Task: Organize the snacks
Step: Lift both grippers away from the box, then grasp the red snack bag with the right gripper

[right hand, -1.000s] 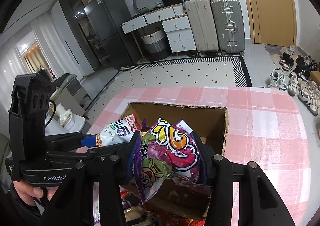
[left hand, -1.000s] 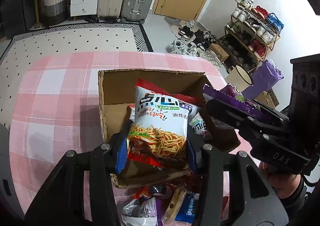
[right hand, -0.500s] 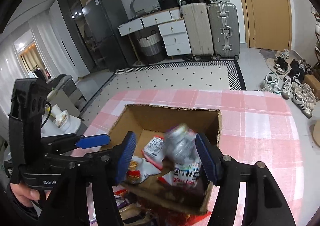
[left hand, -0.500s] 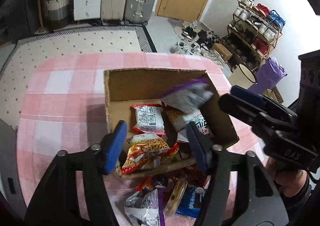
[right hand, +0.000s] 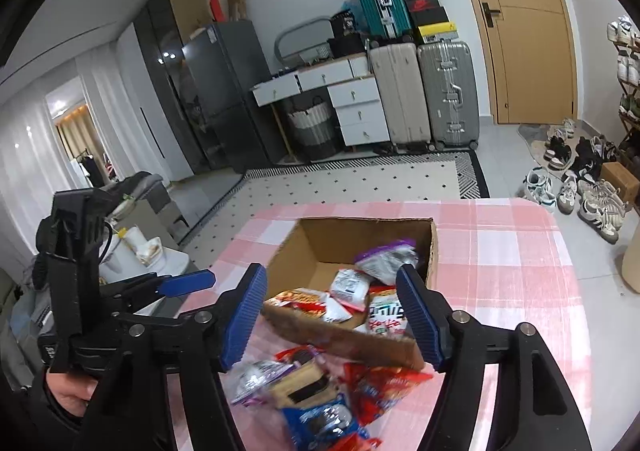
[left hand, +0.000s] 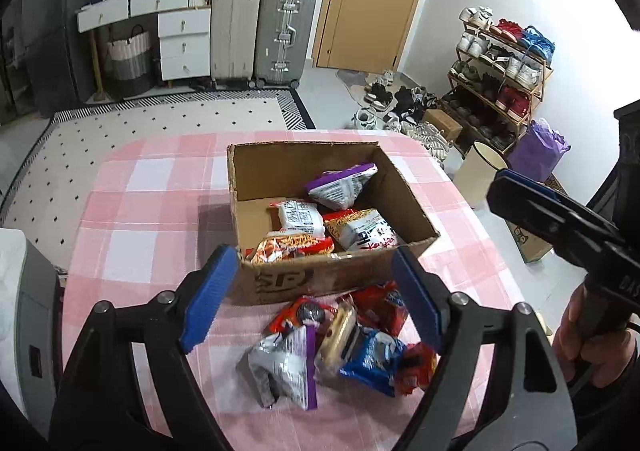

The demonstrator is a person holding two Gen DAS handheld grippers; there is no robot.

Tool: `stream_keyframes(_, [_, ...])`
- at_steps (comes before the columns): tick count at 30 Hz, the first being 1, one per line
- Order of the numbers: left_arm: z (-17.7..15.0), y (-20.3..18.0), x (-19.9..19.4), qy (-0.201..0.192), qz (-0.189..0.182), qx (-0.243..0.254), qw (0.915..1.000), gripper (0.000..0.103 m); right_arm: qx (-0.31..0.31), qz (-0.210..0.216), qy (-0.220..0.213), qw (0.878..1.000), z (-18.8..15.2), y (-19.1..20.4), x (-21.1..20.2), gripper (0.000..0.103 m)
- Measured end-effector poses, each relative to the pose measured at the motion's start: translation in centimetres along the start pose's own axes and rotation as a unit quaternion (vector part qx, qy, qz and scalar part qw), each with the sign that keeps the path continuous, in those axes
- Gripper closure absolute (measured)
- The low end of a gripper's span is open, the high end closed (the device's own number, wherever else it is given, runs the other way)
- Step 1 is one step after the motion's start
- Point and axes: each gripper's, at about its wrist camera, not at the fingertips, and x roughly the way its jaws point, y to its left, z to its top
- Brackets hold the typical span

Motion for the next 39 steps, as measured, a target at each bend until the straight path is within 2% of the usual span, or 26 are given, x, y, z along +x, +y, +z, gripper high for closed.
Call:
stream_keyframes(9, [-2.7,-1.0,-4.9,-0.024,-0.015,0.0,0.9996,0.022,-0.008,0.012,-0.028,0.999,-2.9,2.5,-5.4,0.02])
stream_keyframes(13, [-4.1,-1.1,-6.7,-0.037,-0.028,0.001,0.9989,0.022,-0.008,0.017,-0.051,0.998,-4.3,3.4,-7.8,0.007])
stream_keyframes(16, [-5.4,-1.2,-8.0,-0.048,-0.024,0.003,0.9986,0.021,-0.005,0.019,-0.068,0.997,-5.8,3.6,-9.2,0.006])
stream_keyframes(20, [-7.1,-0.9,-9.3,-0.058,-0.017,-0.014,0.9981,0.02,0.006,0.021,-0.062,0.998,-7.0,3.6,-9.6,0.006])
stream_keyframes(23, [-8.6,-0.7,-9.8,-0.063,-0.025,-0.031,0.9972,0.02,0.021,0.023,-0.056,0.998,-7.9,3.3,-9.9,0.005])
stream_keyframes(30, [-11.3,-1.1,-9.7,-0.047,-0.022,-0.025,0.9983,0.02,0.031,0.012,-0.038,0.999,-9.6,3.0,-9.6,0.005])
stream_keyframes(39, [-12.7,-1.2,-7.9,-0.036,-0.019,-0.021,0.999,0.02,0.033,-0.008,-0.008,0.999,-12.7,2.0,-8.4,0.005])
